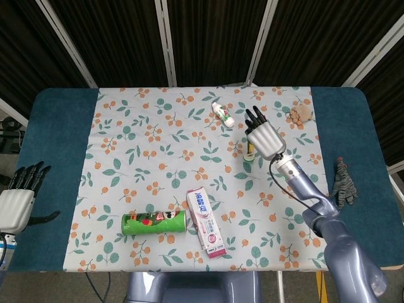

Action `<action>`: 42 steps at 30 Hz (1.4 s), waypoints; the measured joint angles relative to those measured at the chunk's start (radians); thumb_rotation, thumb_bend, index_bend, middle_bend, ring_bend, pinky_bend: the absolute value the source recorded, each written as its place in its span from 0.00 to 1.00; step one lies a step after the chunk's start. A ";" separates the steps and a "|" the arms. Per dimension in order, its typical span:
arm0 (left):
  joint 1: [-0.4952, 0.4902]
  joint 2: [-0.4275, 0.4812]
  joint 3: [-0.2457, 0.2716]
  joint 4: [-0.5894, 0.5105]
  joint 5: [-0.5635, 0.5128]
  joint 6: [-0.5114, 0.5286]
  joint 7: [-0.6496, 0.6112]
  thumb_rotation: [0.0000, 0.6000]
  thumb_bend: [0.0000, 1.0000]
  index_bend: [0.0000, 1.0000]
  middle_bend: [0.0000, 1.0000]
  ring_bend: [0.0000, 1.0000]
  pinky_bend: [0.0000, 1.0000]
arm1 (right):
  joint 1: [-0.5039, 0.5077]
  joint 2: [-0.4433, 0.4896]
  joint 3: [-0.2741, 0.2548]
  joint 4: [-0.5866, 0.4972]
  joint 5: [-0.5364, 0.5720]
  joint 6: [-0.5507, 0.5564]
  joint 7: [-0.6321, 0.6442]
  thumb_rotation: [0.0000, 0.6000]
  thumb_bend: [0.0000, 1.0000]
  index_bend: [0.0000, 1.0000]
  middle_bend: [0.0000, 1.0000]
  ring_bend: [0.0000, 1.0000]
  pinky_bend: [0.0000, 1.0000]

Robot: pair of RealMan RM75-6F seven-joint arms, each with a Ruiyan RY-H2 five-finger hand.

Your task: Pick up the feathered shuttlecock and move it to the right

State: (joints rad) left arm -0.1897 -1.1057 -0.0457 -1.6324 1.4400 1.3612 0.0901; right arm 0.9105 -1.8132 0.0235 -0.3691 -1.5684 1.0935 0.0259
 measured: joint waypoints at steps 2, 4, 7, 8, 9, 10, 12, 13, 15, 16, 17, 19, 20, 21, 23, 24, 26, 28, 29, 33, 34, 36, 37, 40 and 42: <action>0.000 0.000 0.000 0.000 0.000 0.000 0.001 0.88 0.11 0.06 0.00 0.00 0.00 | -0.015 0.029 0.001 -0.049 0.000 0.022 -0.017 1.00 0.39 0.65 0.25 0.03 0.00; 0.000 -0.001 0.000 0.000 0.001 0.001 0.003 0.88 0.11 0.06 0.00 0.00 0.00 | -0.031 0.055 0.002 -0.093 0.000 0.043 -0.033 1.00 0.39 0.65 0.25 0.03 0.00; 0.000 -0.002 0.000 -0.001 0.000 0.002 0.008 0.88 0.11 0.06 0.00 0.00 0.00 | -0.059 0.099 0.002 -0.172 0.000 0.075 -0.061 1.00 0.39 0.65 0.25 0.03 0.00; 0.000 -0.002 -0.001 -0.001 0.000 0.002 0.009 0.88 0.11 0.06 0.00 0.00 0.00 | -0.071 0.117 0.002 -0.203 0.001 0.087 -0.072 1.00 0.39 0.65 0.25 0.03 0.00; -0.001 -0.003 -0.001 -0.001 0.000 0.002 0.011 0.88 0.11 0.06 0.00 0.00 0.00 | -0.080 0.130 0.002 -0.225 0.001 0.096 -0.080 1.00 0.39 0.65 0.25 0.03 0.00; -0.001 -0.003 -0.001 -0.001 0.000 0.002 0.013 0.88 0.11 0.06 0.00 0.00 0.00 | -0.089 0.143 0.002 -0.247 0.001 0.106 -0.089 1.00 0.39 0.65 0.25 0.03 0.00; -0.002 -0.005 -0.001 -0.002 0.000 0.002 0.016 0.88 0.11 0.06 0.00 0.00 0.00 | -0.110 0.174 0.003 -0.294 0.002 0.127 -0.108 1.00 0.39 0.65 0.25 0.03 0.00; -0.002 -0.005 -0.002 -0.002 0.000 0.001 0.018 0.88 0.11 0.06 0.00 0.00 0.00 | -0.119 0.186 0.003 -0.314 0.003 0.135 -0.115 1.00 0.39 0.65 0.25 0.03 0.00; -0.004 -0.006 -0.002 -0.002 0.000 0.000 0.021 0.88 0.11 0.06 0.00 0.00 0.00 | -0.139 0.214 0.003 -0.358 0.005 0.152 -0.132 1.00 0.39 0.65 0.25 0.03 0.00; -0.005 -0.006 -0.003 -0.002 0.000 -0.002 0.022 0.88 0.11 0.06 0.00 0.00 0.00 | -0.147 0.227 0.004 -0.377 0.007 0.157 -0.140 1.00 0.39 0.65 0.25 0.03 0.00; -0.007 -0.007 -0.003 -0.002 0.000 -0.004 0.024 0.88 0.11 0.06 0.00 0.00 0.00 | -0.158 0.243 0.004 -0.403 0.009 0.164 -0.151 1.00 0.39 0.65 0.25 0.03 0.00; -0.009 -0.007 -0.003 -0.002 0.001 -0.006 0.026 0.88 0.11 0.06 0.00 0.00 0.00 | -0.176 0.268 0.005 -0.440 0.013 0.175 -0.167 1.00 0.39 0.65 0.25 0.03 0.00; -0.011 -0.007 -0.003 -0.002 0.001 -0.008 0.026 0.88 0.11 0.06 0.00 0.00 0.00 | -0.190 0.284 0.006 -0.459 0.016 0.182 -0.177 1.00 0.39 0.65 0.25 0.03 0.00; -0.012 -0.008 -0.004 -0.002 0.002 -0.010 0.027 0.88 0.11 0.06 0.00 0.00 0.00 | -0.200 0.295 0.006 -0.471 0.018 0.187 -0.183 1.00 0.39 0.65 0.25 0.03 0.00; -0.015 -0.008 -0.004 -0.002 0.003 -0.013 0.028 0.88 0.11 0.06 0.00 0.00 0.00 | -0.223 0.314 0.004 -0.493 0.022 0.199 -0.194 1.00 0.39 0.65 0.25 0.03 0.00; -0.018 -0.009 -0.004 -0.002 0.004 -0.016 0.029 0.88 0.11 0.06 0.00 0.00 0.00 | -0.232 0.320 0.003 -0.501 0.024 0.204 -0.196 1.00 0.39 0.65 0.25 0.03 0.00; -0.023 -0.009 -0.005 -0.002 0.005 -0.022 0.030 0.88 0.11 0.06 0.00 0.00 0.00 | -0.255 0.332 0.000 -0.517 0.029 0.214 -0.203 1.00 0.39 0.65 0.25 0.03 0.00; -0.031 -0.010 -0.006 -0.002 0.007 -0.032 0.032 0.88 0.11 0.06 0.00 0.00 0.00 | -0.277 0.341 -0.002 -0.529 0.034 0.226 -0.208 1.00 0.39 0.65 0.25 0.03 0.00; -0.034 -0.010 -0.006 -0.002 0.008 -0.036 0.033 0.88 0.11 0.06 0.00 0.00 0.00 | -0.291 0.346 -0.002 -0.541 0.037 0.235 -0.212 1.00 0.39 0.65 0.25 0.03 0.00; -0.039 -0.010 -0.007 -0.002 0.008 -0.042 0.034 0.88 0.11 0.06 0.00 0.00 0.00 | -0.316 0.356 -0.001 -0.565 0.045 0.251 -0.225 1.00 0.39 0.65 0.25 0.03 0.00; -0.040 -0.010 -0.007 -0.002 0.008 -0.043 0.035 0.88 0.11 0.06 0.00 0.00 0.00 | -0.319 0.357 -0.001 -0.567 0.045 0.252 -0.228 1.00 0.39 0.65 0.25 0.03 0.00; -0.043 -0.010 -0.007 -0.002 0.008 -0.046 0.035 0.88 0.11 0.06 0.00 0.00 0.00 | -0.326 0.358 -0.001 -0.573 0.043 0.255 -0.235 1.00 0.39 0.65 0.25 0.03 0.00; -0.044 -0.010 -0.007 -0.002 0.009 -0.048 0.035 0.88 0.11 0.06 0.00 0.00 0.00 | -0.329 0.359 0.000 -0.576 0.043 0.256 -0.238 1.00 0.39 0.65 0.25 0.03 0.00; -0.046 -0.010 -0.007 -0.001 0.009 -0.050 0.034 0.88 0.10 0.06 0.00 0.00 0.00 | -0.337 0.358 -0.001 -0.587 0.034 0.259 -0.248 1.00 0.39 0.65 0.25 0.03 0.00; -0.047 -0.010 -0.006 -0.001 0.009 -0.050 0.034 0.88 0.11 0.06 0.00 0.00 0.00 | -0.341 0.356 -0.004 -0.592 0.027 0.257 -0.254 1.00 0.39 0.65 0.25 0.03 0.00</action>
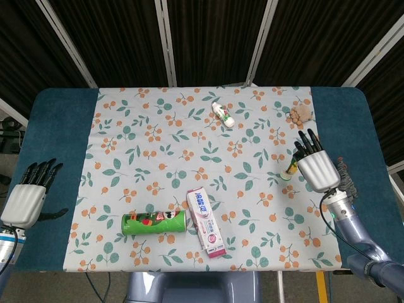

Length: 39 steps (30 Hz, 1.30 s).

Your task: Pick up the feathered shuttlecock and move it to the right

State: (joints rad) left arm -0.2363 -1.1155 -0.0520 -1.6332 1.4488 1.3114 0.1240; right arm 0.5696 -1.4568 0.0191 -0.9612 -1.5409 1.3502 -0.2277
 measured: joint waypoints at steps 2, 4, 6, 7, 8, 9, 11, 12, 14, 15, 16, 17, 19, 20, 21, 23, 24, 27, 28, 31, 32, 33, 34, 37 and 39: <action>0.000 0.000 0.001 0.001 0.000 0.000 -0.001 0.88 0.11 0.06 0.00 0.00 0.00 | -0.003 -0.004 -0.008 -0.002 -0.009 -0.008 -0.005 1.00 0.39 0.65 0.25 0.03 0.00; 0.000 0.001 0.001 0.000 0.000 0.001 -0.002 0.88 0.11 0.06 0.00 0.00 0.00 | -0.004 -0.008 -0.014 -0.003 -0.015 -0.016 -0.007 1.00 0.39 0.65 0.25 0.03 0.00; 0.001 0.001 0.002 0.001 0.000 0.004 -0.003 0.88 0.11 0.06 0.00 0.00 0.00 | -0.006 -0.015 -0.029 -0.002 -0.029 -0.029 -0.012 1.00 0.39 0.65 0.25 0.03 0.00; 0.002 0.001 0.002 0.001 0.000 0.004 -0.004 0.88 0.11 0.06 0.00 0.00 0.00 | -0.007 -0.018 -0.035 -0.001 -0.037 -0.034 -0.014 1.00 0.39 0.65 0.25 0.03 0.00; 0.002 0.001 0.003 0.001 0.000 0.005 -0.004 0.88 0.11 0.06 0.00 0.00 0.00 | -0.009 -0.022 -0.042 0.001 -0.047 -0.039 -0.017 1.00 0.39 0.65 0.25 0.03 0.00; 0.002 0.001 0.003 0.001 0.000 0.005 -0.004 0.88 0.11 0.06 0.00 0.00 0.00 | -0.010 -0.026 -0.045 0.003 -0.053 -0.042 -0.019 1.00 0.39 0.65 0.25 0.03 0.00; 0.002 0.001 0.003 0.002 0.000 0.006 -0.004 0.88 0.11 0.06 0.00 0.00 0.00 | -0.011 -0.030 -0.045 0.005 -0.057 -0.045 -0.020 1.00 0.39 0.65 0.25 0.03 0.00; 0.003 0.001 0.003 0.002 0.000 0.007 -0.005 0.88 0.11 0.06 0.00 0.00 0.00 | -0.011 -0.031 -0.045 0.006 -0.058 -0.045 -0.020 1.00 0.39 0.65 0.25 0.03 0.00; 0.003 0.001 0.004 0.002 0.000 0.008 -0.005 0.88 0.11 0.06 0.00 0.00 0.00 | -0.012 -0.033 -0.042 0.006 -0.060 -0.046 -0.019 1.00 0.39 0.65 0.25 0.03 0.00; 0.003 0.001 0.004 0.002 0.000 0.008 -0.006 0.88 0.11 0.06 0.00 0.00 0.00 | -0.013 -0.033 -0.040 0.007 -0.061 -0.047 -0.018 1.00 0.39 0.65 0.25 0.03 0.00; 0.003 0.001 0.004 0.002 0.000 0.009 -0.006 0.88 0.11 0.06 0.00 0.00 0.00 | -0.013 -0.034 -0.039 0.007 -0.061 -0.048 -0.018 1.00 0.39 0.65 0.25 0.03 0.00; 0.004 0.002 0.004 0.002 0.000 0.009 -0.006 0.88 0.11 0.06 0.00 0.00 0.00 | -0.014 -0.034 -0.038 0.008 -0.062 -0.050 -0.018 1.00 0.39 0.65 0.25 0.03 0.00; 0.004 0.002 0.005 0.002 0.000 0.009 -0.006 0.88 0.11 0.06 0.00 0.00 0.00 | -0.015 -0.033 -0.036 0.007 -0.064 -0.051 -0.017 1.00 0.39 0.64 0.25 0.03 0.00; 0.004 0.002 0.005 0.002 0.000 0.010 -0.006 0.88 0.11 0.06 0.00 0.00 0.00 | -0.016 -0.033 -0.035 0.006 -0.065 -0.050 -0.017 1.00 0.39 0.64 0.25 0.03 0.00; 0.004 0.002 0.005 0.002 0.000 0.010 -0.006 0.88 0.11 0.06 0.00 0.00 0.00 | -0.017 -0.033 -0.034 0.005 -0.066 -0.050 -0.017 1.00 0.39 0.62 0.25 0.03 0.00; 0.003 0.002 0.005 0.002 -0.001 0.010 -0.006 0.89 0.11 0.06 0.00 0.00 0.00 | -0.019 -0.030 -0.032 -0.001 -0.067 -0.050 -0.018 1.00 0.39 0.61 0.25 0.03 0.00; 0.003 0.002 0.005 0.002 -0.001 0.010 -0.006 0.88 0.11 0.06 0.00 0.00 0.00 | -0.020 -0.029 -0.031 -0.003 -0.068 -0.050 -0.020 1.00 0.39 0.60 0.25 0.02 0.00; 0.003 0.002 0.006 0.002 -0.001 0.009 -0.007 0.88 0.11 0.06 0.00 0.00 0.00 | -0.023 -0.024 -0.030 -0.011 -0.071 -0.048 -0.024 1.00 0.39 0.58 0.24 0.01 0.00; 0.003 0.002 0.006 0.002 -0.001 0.009 -0.007 0.88 0.11 0.06 0.00 0.00 0.00 | -0.024 -0.022 -0.030 -0.013 -0.072 -0.048 -0.026 1.00 0.38 0.57 0.23 0.01 0.00; 0.003 0.002 0.006 0.002 -0.001 0.010 -0.007 0.87 0.11 0.06 0.00 0.00 0.00 | -0.028 -0.015 -0.030 -0.024 -0.076 -0.047 -0.033 1.00 0.35 0.49 0.19 0.00 0.00; 0.003 0.002 0.006 0.002 -0.001 0.010 -0.008 0.88 0.11 0.06 0.00 0.00 0.00 | -0.030 -0.013 -0.030 -0.029 -0.077 -0.046 -0.036 1.00 0.34 0.46 0.18 0.00 0.00; 0.003 0.002 0.006 0.002 -0.001 0.010 -0.008 0.88 0.11 0.06 0.00 0.00 0.00 | -0.031 -0.011 -0.030 -0.034 -0.077 -0.045 -0.038 1.00 0.33 0.42 0.16 0.00 0.00; 0.003 0.002 0.007 0.002 -0.001 0.010 -0.008 0.88 0.11 0.06 0.00 0.00 0.00 | -0.033 -0.008 -0.030 -0.039 -0.078 -0.044 -0.041 1.00 0.32 0.37 0.15 0.00 0.00; 0.003 0.002 0.007 0.002 -0.001 0.010 -0.008 0.88 0.11 0.06 0.00 0.00 0.00 | -0.041 0.004 -0.031 -0.063 -0.079 -0.038 -0.060 1.00 0.31 0.27 0.11 0.00 0.00; 0.003 0.003 0.007 0.002 -0.002 0.010 -0.008 0.88 0.11 0.06 0.00 0.00 0.00 | -0.049 0.013 -0.030 -0.081 -0.080 -0.033 -0.080 1.00 0.30 0.23 0.08 0.00 0.00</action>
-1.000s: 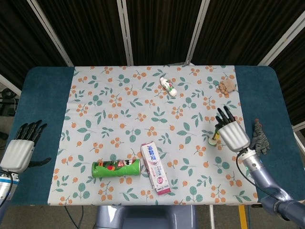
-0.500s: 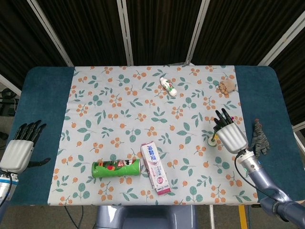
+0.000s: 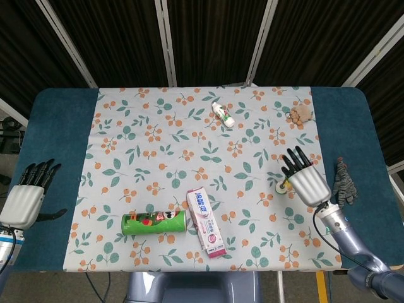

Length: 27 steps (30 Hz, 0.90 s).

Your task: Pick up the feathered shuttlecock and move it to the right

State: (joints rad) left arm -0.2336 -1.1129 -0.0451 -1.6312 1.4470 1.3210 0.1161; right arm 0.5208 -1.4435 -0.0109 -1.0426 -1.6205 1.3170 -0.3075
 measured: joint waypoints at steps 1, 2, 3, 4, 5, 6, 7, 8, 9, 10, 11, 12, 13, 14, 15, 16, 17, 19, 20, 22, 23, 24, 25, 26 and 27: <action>0.000 0.000 0.000 0.000 0.000 0.000 0.000 0.88 0.11 0.06 0.00 0.00 0.00 | -0.003 0.004 0.000 -0.008 0.000 0.002 -0.009 1.00 0.30 0.21 0.07 0.00 0.00; 0.000 0.000 0.000 0.000 0.000 0.000 0.000 0.88 0.11 0.06 0.00 0.00 0.00 | -0.008 0.010 0.001 -0.020 0.001 0.004 -0.020 1.00 0.29 0.20 0.07 0.00 0.00; 0.000 0.000 0.000 -0.001 -0.001 0.000 0.001 0.88 0.11 0.06 0.00 0.00 0.00 | -0.012 0.015 0.002 -0.030 0.003 0.006 -0.029 1.00 0.29 0.19 0.06 0.00 0.00; 0.000 0.000 0.000 -0.001 -0.001 0.000 0.001 0.88 0.11 0.06 0.00 0.00 0.00 | -0.016 0.019 0.002 -0.041 0.004 0.008 -0.037 1.00 0.29 0.19 0.06 0.00 0.00; 0.000 0.000 0.000 -0.001 -0.001 0.000 0.000 0.88 0.11 0.06 0.00 0.00 0.00 | -0.022 0.026 0.003 -0.056 0.005 0.010 -0.049 1.00 0.28 0.18 0.06 0.00 0.00; 0.000 0.000 0.000 -0.001 -0.001 0.000 0.000 0.88 0.11 0.06 0.00 0.00 0.00 | -0.026 0.031 0.003 -0.067 0.006 0.013 -0.057 1.00 0.28 0.18 0.05 0.00 0.00; 0.000 0.001 0.000 -0.001 -0.001 0.000 0.000 0.88 0.11 0.06 0.00 0.00 0.00 | -0.031 0.036 0.003 -0.078 0.007 0.015 -0.064 1.00 0.28 0.18 0.05 0.00 0.00; 0.000 0.001 0.000 -0.001 -0.001 0.000 0.000 0.88 0.10 0.06 0.00 0.00 0.00 | -0.037 0.043 0.003 -0.093 0.008 0.020 -0.072 1.00 0.28 0.17 0.04 0.00 0.00; 0.000 0.001 0.001 -0.001 -0.001 0.000 -0.001 0.88 0.10 0.06 0.00 0.00 0.00 | -0.042 0.048 0.003 -0.104 0.007 0.024 -0.078 1.00 0.28 0.17 0.04 0.00 0.00; 0.000 0.001 0.001 -0.001 -0.001 0.000 -0.001 0.88 0.10 0.06 0.00 0.00 0.00 | -0.047 0.054 0.003 -0.115 0.006 0.030 -0.084 1.00 0.28 0.16 0.04 0.00 0.00; 0.000 0.001 0.001 -0.001 -0.001 0.000 -0.001 0.88 0.10 0.06 0.00 0.00 0.00 | -0.054 0.060 0.002 -0.130 0.005 0.039 -0.091 1.00 0.28 0.16 0.03 0.00 0.00; 0.000 0.001 0.001 -0.001 -0.001 0.000 -0.001 0.88 0.11 0.06 0.00 0.00 0.00 | -0.059 0.065 0.002 -0.141 0.003 0.046 -0.095 1.00 0.27 0.15 0.03 0.00 0.00; 0.000 0.001 0.001 -0.001 -0.001 0.000 -0.001 0.88 0.11 0.06 0.00 0.00 0.00 | -0.066 0.072 0.002 -0.157 -0.001 0.056 -0.101 1.00 0.27 0.15 0.03 0.00 0.00; 0.000 0.001 0.001 -0.001 -0.001 0.000 0.000 0.88 0.11 0.06 0.00 0.00 0.00 | -0.071 0.077 0.001 -0.169 -0.004 0.064 -0.105 1.00 0.27 0.14 0.03 0.00 0.00; 0.000 0.001 0.001 -0.001 -0.001 0.000 0.000 0.88 0.11 0.06 0.00 0.00 0.00 | -0.076 0.082 0.000 -0.182 -0.007 0.072 -0.109 1.00 0.27 0.13 0.02 0.00 0.00; -0.001 0.001 0.001 -0.001 -0.002 0.000 0.000 0.88 0.11 0.06 0.00 0.00 0.00 | -0.081 0.087 -0.001 -0.195 -0.012 0.081 -0.114 1.00 0.27 0.12 0.01 0.00 0.00; -0.001 0.001 0.001 -0.001 -0.002 0.000 0.000 0.88 0.11 0.06 0.00 0.00 0.00 | -0.089 0.094 -0.002 -0.214 -0.017 0.093 -0.120 1.00 0.27 0.12 0.01 0.00 0.00; 0.000 0.000 0.001 -0.001 -0.002 0.001 0.001 0.88 0.11 0.06 0.00 0.00 0.00 | -0.101 0.105 -0.004 -0.243 -0.024 0.108 -0.129 1.00 0.27 0.10 0.00 0.00 0.00; 0.000 0.000 0.001 -0.001 -0.001 0.001 0.001 0.88 0.11 0.06 0.00 0.00 0.00 | -0.109 0.113 -0.005 -0.263 -0.026 0.117 -0.135 1.00 0.26 0.10 0.00 0.00 0.00; 0.000 0.000 0.001 -0.001 -0.001 0.002 0.001 0.88 0.11 0.06 0.00 0.00 0.00 | -0.122 0.126 -0.006 -0.293 -0.029 0.129 -0.145 1.00 0.26 0.10 0.00 0.00 0.00; 0.000 0.000 0.001 -0.001 -0.001 0.002 0.001 0.88 0.11 0.06 0.00 0.00 0.00 | -0.131 0.134 -0.007 -0.312 -0.031 0.139 -0.152 1.00 0.26 0.10 0.00 0.00 0.00; 0.000 0.000 0.002 -0.001 -0.001 0.002 0.001 0.88 0.11 0.06 0.00 0.00 0.00 | -0.138 0.141 -0.007 -0.325 -0.032 0.146 -0.157 1.00 0.26 0.10 0.00 0.00 0.00; 0.000 0.000 0.002 -0.001 -0.001 0.002 0.000 0.88 0.11 0.06 0.00 0.00 0.00 | -0.146 0.148 -0.008 -0.338 -0.032 0.154 -0.161 1.00 0.26 0.09 0.00 0.00 0.00; 0.000 0.000 0.002 -0.001 -0.001 0.002 0.000 0.88 0.11 0.06 0.00 0.00 0.00 | -0.158 0.158 -0.008 -0.353 -0.032 0.167 -0.166 1.00 0.26 0.09 0.00 0.00 0.00; 0.000 0.001 0.002 -0.001 -0.001 0.002 0.000 0.87 0.11 0.06 0.00 0.00 0.00 | -0.168 0.165 -0.008 -0.363 -0.032 0.178 -0.168 1.00 0.26 0.10 0.00 0.00 0.00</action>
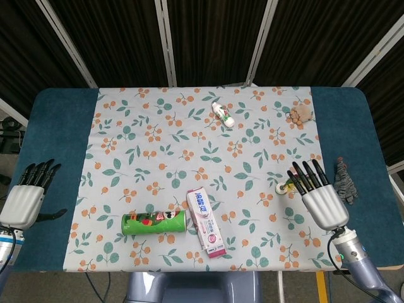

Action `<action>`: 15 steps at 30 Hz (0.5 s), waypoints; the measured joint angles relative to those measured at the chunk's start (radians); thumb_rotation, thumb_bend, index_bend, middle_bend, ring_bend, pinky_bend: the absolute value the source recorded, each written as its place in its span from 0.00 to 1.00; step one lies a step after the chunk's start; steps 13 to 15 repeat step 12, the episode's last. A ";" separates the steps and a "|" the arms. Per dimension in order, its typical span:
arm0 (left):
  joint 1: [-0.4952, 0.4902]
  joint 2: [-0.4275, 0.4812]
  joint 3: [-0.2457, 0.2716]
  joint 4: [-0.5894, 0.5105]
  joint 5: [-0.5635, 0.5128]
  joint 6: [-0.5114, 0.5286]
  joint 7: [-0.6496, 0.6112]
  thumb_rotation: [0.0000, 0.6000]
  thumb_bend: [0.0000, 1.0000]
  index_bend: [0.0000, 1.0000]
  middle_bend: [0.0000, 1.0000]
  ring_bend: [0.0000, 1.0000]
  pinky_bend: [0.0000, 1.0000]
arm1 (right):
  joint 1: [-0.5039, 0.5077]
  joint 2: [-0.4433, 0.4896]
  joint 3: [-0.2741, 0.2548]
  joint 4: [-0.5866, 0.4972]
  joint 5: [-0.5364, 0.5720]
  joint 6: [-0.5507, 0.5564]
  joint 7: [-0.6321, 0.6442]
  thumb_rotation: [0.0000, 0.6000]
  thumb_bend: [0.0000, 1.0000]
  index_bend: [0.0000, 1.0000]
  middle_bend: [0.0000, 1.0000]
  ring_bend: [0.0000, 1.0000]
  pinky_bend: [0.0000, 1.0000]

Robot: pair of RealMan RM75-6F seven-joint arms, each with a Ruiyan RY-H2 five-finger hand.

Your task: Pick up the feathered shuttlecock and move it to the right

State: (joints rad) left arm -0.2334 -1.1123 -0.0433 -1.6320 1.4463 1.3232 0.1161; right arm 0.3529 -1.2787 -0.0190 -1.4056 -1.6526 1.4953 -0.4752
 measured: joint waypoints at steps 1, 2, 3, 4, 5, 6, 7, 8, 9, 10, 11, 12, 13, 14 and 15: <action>0.000 0.000 0.000 0.000 0.000 0.000 0.000 0.88 0.11 0.06 0.00 0.00 0.00 | -0.010 0.006 0.000 -0.009 0.001 0.012 0.000 1.00 0.26 0.10 0.00 0.00 0.00; 0.000 0.000 0.000 0.001 0.000 0.001 0.000 0.88 0.11 0.06 0.00 0.00 0.00 | -0.023 0.014 0.002 -0.019 0.003 0.026 0.003 1.00 0.26 0.10 0.00 0.00 0.00; 0.000 0.000 0.000 0.001 0.001 0.001 0.000 0.88 0.11 0.06 0.00 0.00 0.00 | -0.030 0.017 0.003 -0.023 0.007 0.036 0.008 1.00 0.26 0.09 0.00 0.00 0.00; 0.000 0.000 0.000 0.001 0.001 0.001 0.001 0.88 0.11 0.06 0.00 0.00 0.00 | -0.036 0.019 0.006 -0.026 0.012 0.043 0.017 1.00 0.26 0.09 0.00 0.00 0.00; 0.000 -0.001 0.000 0.001 0.001 0.001 0.001 0.88 0.11 0.06 0.00 0.00 0.00 | -0.045 0.021 0.010 -0.028 0.022 0.051 0.035 1.00 0.26 0.09 0.00 0.00 0.00; 0.000 -0.001 0.000 0.002 0.001 0.002 0.002 0.88 0.11 0.06 0.00 0.00 0.00 | -0.051 0.021 0.014 -0.030 0.032 0.054 0.053 1.00 0.26 0.08 0.00 0.00 0.00; 0.000 -0.002 0.000 0.002 0.000 0.002 0.002 0.88 0.11 0.06 0.00 0.00 0.00 | -0.056 0.020 0.019 -0.031 0.045 0.056 0.075 1.00 0.26 0.07 0.00 0.00 0.00; 0.000 -0.002 -0.001 0.002 -0.001 0.001 0.002 0.88 0.11 0.06 0.00 0.00 0.00 | -0.064 0.019 0.027 -0.031 0.067 0.057 0.110 1.00 0.26 0.07 0.00 0.00 0.00; 0.000 -0.002 -0.001 0.002 -0.002 0.001 0.003 0.88 0.11 0.06 0.00 0.00 0.00 | -0.069 0.018 0.034 -0.032 0.087 0.055 0.137 1.00 0.25 0.07 0.00 0.00 0.00; 0.000 -0.003 -0.001 0.001 -0.003 0.001 0.004 0.88 0.11 0.06 0.00 0.00 0.00 | -0.073 0.017 0.041 -0.033 0.110 0.051 0.165 1.00 0.26 0.07 0.00 0.00 0.00; 0.000 -0.003 -0.002 0.001 -0.003 0.001 0.004 0.88 0.11 0.06 0.00 0.00 0.00 | -0.079 0.017 0.050 -0.036 0.141 0.043 0.202 1.00 0.26 0.07 0.00 0.00 0.00; 0.000 -0.003 -0.002 0.000 -0.003 0.001 0.006 0.88 0.11 0.06 0.00 0.00 0.00 | -0.082 0.016 0.057 -0.038 0.163 0.034 0.228 1.00 0.25 0.07 0.00 0.00 0.00; 0.000 -0.003 -0.002 0.000 -0.003 0.001 0.006 0.88 0.11 0.06 0.00 0.00 0.00 | -0.082 0.016 0.057 -0.038 0.163 0.034 0.228 1.00 0.25 0.07 0.00 0.00 0.00; 0.000 -0.003 -0.002 0.000 -0.003 0.001 0.006 0.88 0.11 0.06 0.00 0.00 0.00 | -0.082 0.016 0.057 -0.038 0.163 0.034 0.228 1.00 0.25 0.07 0.00 0.00 0.00; 0.000 -0.003 -0.002 0.000 -0.003 0.001 0.006 0.88 0.11 0.06 0.00 0.00 0.00 | -0.082 0.016 0.057 -0.038 0.163 0.034 0.228 1.00 0.25 0.07 0.00 0.00 0.00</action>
